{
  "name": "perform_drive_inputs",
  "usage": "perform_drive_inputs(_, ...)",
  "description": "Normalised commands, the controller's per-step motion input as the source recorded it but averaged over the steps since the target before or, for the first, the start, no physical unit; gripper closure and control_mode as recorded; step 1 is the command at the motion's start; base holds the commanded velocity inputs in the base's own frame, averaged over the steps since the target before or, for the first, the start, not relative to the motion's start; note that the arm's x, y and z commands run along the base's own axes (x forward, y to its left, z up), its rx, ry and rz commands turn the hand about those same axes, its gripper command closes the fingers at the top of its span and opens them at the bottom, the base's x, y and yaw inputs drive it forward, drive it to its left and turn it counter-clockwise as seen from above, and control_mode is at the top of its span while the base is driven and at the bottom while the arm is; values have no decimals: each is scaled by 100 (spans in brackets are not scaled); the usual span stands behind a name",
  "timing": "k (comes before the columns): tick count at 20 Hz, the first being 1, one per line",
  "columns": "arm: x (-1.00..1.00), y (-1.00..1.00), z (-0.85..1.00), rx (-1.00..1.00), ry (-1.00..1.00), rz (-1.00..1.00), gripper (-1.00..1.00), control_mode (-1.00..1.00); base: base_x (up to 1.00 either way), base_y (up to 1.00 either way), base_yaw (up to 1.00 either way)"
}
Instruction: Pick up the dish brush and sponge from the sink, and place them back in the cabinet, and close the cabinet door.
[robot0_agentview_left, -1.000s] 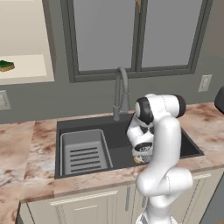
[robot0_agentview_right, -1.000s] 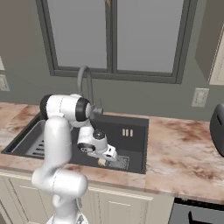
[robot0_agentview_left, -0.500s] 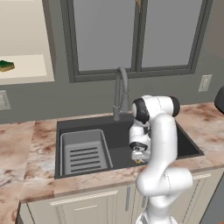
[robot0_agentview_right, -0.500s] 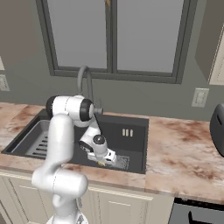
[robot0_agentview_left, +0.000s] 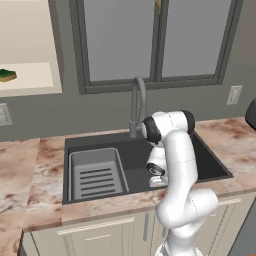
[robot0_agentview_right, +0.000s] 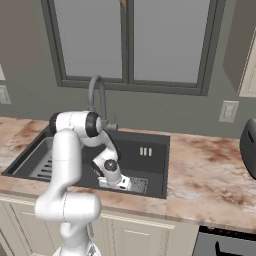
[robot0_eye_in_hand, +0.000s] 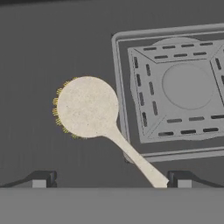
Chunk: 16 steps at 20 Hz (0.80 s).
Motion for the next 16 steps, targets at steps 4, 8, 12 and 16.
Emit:
perform_drive_inputs(4,0,0,-7,0,0,1,-100,-100,0,0,0)
perform_drive_inputs(8,0,-11,0,0,0,1,-100,-100,0,0,0)
perform_drive_inputs(12,1,-17,0,0,0,0,-100,-100,0,0,0)
perform_drive_inputs(16,1,-17,0,0,0,0,-100,-100,0,0,0)
